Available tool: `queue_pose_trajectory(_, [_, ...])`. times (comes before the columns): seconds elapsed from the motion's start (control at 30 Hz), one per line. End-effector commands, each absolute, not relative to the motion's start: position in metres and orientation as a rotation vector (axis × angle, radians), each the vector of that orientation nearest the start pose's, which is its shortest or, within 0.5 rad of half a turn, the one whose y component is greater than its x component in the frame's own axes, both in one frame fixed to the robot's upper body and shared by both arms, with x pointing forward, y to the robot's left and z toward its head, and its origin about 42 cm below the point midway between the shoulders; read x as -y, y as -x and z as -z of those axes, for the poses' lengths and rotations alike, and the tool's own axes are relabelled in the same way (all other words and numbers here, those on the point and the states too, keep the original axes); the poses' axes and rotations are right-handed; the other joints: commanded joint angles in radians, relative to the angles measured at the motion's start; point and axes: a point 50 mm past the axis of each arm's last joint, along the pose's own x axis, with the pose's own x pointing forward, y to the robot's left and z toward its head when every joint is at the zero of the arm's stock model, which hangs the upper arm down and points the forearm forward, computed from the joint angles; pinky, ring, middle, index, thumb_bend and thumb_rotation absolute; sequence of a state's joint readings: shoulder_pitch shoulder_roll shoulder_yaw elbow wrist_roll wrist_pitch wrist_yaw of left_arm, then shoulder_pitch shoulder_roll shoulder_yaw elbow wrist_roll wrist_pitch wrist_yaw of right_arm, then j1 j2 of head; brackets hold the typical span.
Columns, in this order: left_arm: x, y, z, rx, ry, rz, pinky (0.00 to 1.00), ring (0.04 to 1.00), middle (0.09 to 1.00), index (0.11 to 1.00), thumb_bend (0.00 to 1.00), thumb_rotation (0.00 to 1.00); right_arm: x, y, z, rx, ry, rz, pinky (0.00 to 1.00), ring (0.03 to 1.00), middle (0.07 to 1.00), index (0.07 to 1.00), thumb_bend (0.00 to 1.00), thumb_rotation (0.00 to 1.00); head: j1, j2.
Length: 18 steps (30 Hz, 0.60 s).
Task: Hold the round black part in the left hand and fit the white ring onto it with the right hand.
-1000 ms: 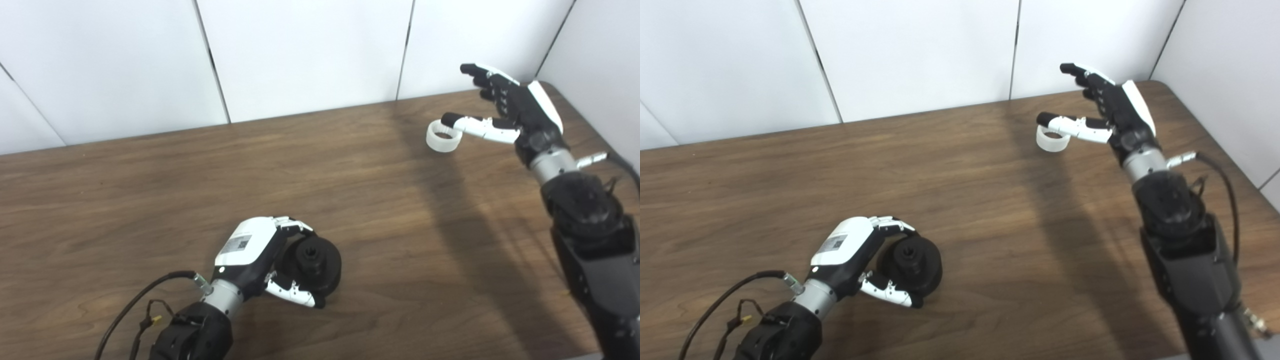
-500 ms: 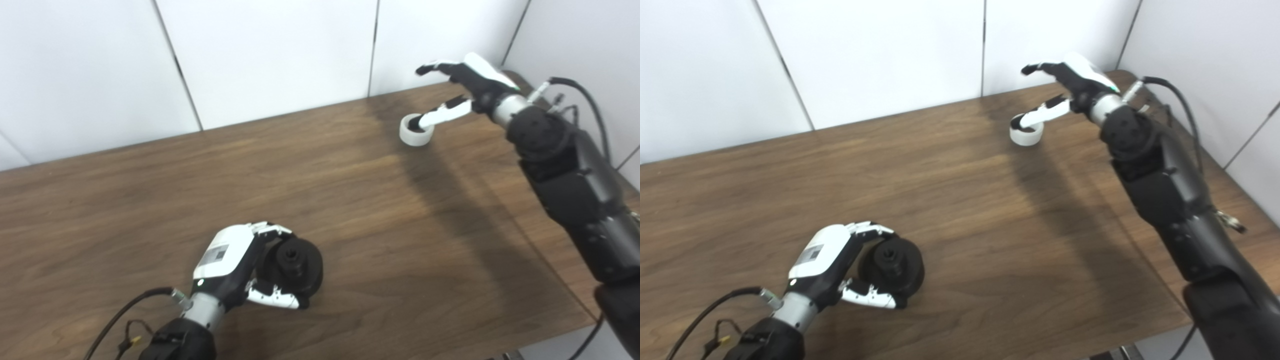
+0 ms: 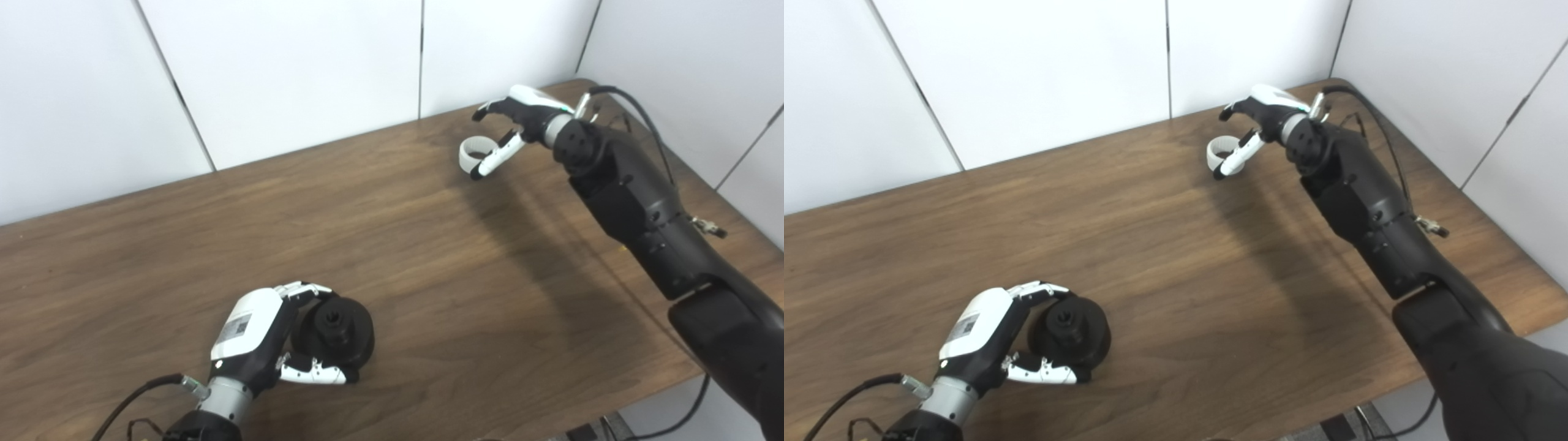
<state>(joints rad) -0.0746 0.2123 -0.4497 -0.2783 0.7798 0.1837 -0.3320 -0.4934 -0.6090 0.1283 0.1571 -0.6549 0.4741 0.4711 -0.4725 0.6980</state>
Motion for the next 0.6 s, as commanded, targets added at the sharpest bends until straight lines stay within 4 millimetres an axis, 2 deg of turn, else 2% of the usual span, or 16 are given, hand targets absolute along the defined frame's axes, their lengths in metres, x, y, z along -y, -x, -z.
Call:
queue_pose_trajectory(0.0, [-0.157, -0.266, -0.137, 0.073, -1.047, 0.58, 0.89, 0.869, 0.779, 0.484, 0.52, 0.05, 0.377, -0.433, -0.27, -0.284, 1.208, -0.001, 0.94, 0.984, 0.944, 0.843, 1.0, 0.28, 0.0, -0.002])
queue_pose_trajectory(0.23, [-0.157, -0.265, -0.134, 0.079, -1.058, 0.582, 0.89, 0.867, 0.779, 0.484, 0.52, 0.05, 0.378, -0.438, -0.262, -0.314, 1.23, -0.007, 1.0, 1.0, 0.96, 0.855, 1.0, 0.28, 0.009, -0.003])
queue_pose_trajectory(0.57, [-0.157, -0.263, -0.135, 0.088, -1.058, 0.582, 0.88, 0.865, 0.772, 0.484, 0.52, 0.05, 0.38, -0.445, -0.253, -0.353, 1.257, -0.029, 0.99, 0.989, 0.942, 0.851, 0.97, 0.28, 0.018, 0.0])
